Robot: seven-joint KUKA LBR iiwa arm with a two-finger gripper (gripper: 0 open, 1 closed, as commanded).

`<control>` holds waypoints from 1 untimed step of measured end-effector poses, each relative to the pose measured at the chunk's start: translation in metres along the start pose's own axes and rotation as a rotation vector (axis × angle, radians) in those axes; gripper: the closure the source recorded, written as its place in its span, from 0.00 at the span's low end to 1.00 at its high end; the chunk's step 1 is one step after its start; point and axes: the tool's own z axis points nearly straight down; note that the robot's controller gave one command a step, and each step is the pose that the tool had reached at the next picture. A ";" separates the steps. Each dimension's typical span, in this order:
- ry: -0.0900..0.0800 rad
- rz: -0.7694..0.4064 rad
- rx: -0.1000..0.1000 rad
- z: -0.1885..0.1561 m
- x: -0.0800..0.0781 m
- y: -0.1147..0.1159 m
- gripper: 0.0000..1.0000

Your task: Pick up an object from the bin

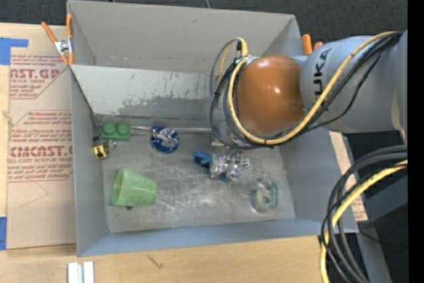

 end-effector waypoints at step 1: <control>-0.004 0.167 0.003 -0.092 -0.019 -0.022 1.00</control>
Offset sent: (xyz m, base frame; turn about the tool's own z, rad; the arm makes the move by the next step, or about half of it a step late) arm 0.0212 0.0149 0.0887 0.1645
